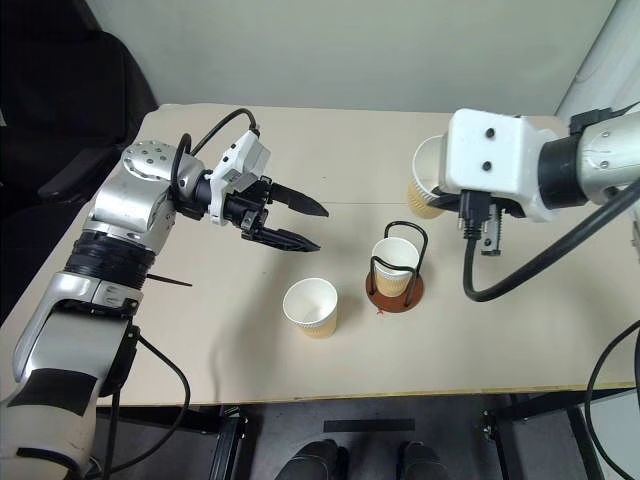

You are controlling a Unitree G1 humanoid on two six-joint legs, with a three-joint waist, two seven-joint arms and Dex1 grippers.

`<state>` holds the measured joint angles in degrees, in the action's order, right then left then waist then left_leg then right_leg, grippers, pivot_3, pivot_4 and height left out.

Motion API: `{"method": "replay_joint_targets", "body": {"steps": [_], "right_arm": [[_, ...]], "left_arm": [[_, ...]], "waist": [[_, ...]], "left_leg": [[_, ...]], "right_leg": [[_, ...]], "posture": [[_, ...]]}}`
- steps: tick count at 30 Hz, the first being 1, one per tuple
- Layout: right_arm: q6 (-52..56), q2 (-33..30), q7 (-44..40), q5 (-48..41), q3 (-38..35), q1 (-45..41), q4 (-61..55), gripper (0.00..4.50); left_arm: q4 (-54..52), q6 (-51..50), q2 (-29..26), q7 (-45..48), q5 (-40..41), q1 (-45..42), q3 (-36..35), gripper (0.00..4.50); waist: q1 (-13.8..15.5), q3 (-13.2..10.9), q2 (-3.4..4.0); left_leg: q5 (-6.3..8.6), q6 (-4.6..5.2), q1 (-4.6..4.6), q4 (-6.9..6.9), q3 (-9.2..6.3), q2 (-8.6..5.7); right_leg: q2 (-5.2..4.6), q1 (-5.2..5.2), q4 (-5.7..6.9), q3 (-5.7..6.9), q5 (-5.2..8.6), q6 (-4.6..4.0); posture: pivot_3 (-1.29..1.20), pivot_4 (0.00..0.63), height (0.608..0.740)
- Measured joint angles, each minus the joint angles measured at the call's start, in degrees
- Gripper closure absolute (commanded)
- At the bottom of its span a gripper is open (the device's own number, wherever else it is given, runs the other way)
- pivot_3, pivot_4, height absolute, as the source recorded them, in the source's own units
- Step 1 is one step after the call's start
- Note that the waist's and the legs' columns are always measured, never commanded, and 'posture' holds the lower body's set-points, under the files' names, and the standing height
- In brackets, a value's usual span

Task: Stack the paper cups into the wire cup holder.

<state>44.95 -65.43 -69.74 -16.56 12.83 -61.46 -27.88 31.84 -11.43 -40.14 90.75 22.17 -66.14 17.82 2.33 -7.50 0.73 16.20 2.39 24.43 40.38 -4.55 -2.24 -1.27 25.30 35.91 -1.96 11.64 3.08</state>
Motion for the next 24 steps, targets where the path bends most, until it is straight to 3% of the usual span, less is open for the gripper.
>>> {"method": "replay_joint_targets", "body": {"steps": [14, 24], "right_arm": [[3.9, 8.1, -1.3, -0.2, 5.1, -2.3, -2.8, 4.46], [1.3, 7.7, -1.7, 2.3, 7.4, 0.7, -3.0, 4.46]], "left_arm": [[-0.4, -0.3, -0.9, 0.0, 0.7, 0.0, 0.1, 1.21], [-0.4, -0.3, -0.9, 0.0, 0.7, 0.0, 0.1, 1.21]], "waist": [[-0.2, 0.0, 0.00], [-0.2, 0.0, 0.00]], "left_leg": [[0.00, 0.00, 0.08, 0.02, -0.02, 0.01], [-0.01, 0.00, 0.10, 0.03, -0.03, 0.01]], "right_leg": [[0.01, 0.08, -0.01, 0.02, 0.00, -0.01], [0.00, 0.09, -0.01, 0.03, 0.00, -0.01]], "posture": [[0.00, 0.150, 0.740], [0.00, 0.150, 0.740]]}}
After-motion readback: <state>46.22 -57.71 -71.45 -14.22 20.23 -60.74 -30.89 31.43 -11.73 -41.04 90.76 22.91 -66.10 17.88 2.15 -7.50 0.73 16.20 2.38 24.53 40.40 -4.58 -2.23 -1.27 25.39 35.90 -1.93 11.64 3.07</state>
